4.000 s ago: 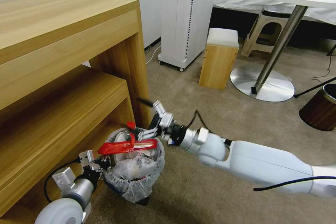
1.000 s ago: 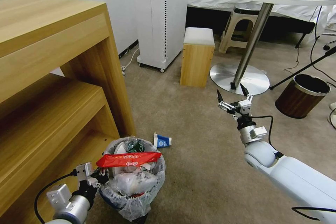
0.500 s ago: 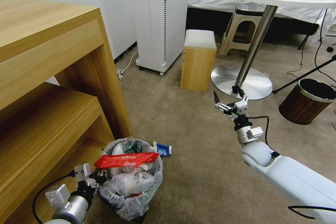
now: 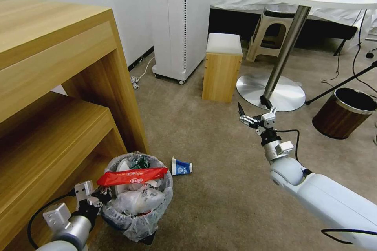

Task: Pick up the trash bin and place the garbage on the floor into it.

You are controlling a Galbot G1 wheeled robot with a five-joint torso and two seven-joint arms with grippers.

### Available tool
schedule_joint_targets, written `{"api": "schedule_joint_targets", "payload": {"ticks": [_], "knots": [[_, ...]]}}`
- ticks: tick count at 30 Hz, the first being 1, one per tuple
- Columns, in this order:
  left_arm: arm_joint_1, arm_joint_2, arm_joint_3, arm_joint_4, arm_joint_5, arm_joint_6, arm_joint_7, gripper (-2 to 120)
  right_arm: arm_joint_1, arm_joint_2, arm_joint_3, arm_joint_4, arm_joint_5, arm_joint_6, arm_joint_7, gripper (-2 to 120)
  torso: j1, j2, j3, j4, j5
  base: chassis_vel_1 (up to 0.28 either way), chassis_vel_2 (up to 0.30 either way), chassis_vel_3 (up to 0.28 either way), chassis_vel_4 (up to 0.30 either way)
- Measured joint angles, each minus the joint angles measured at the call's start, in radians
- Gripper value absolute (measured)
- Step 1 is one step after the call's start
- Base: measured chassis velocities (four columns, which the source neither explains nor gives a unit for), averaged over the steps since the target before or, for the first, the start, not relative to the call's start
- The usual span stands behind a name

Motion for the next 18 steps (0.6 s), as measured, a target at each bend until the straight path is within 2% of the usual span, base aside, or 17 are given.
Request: {"api": "schedule_joint_targets", "payload": {"ticks": [13,18], "knots": [[0.015,-0.004,0.001,-0.019,0.002,0.001,0.0,3,0.041,0.012,-0.104,0.004,-0.018,-0.007,-0.037,100,0.0,0.0,0.0,-0.0002,0.0,0.0,0.0,0.0,0.0],[0.004,0.004,0.01,-0.024,-0.002,0.007,-0.004,3,0.054,-0.007,-0.156,0.032,-0.035,-0.021,-0.096,100,0.0,0.0,0.0,0.0,-0.0002,0.0,0.0,0.0,0.0]]}}
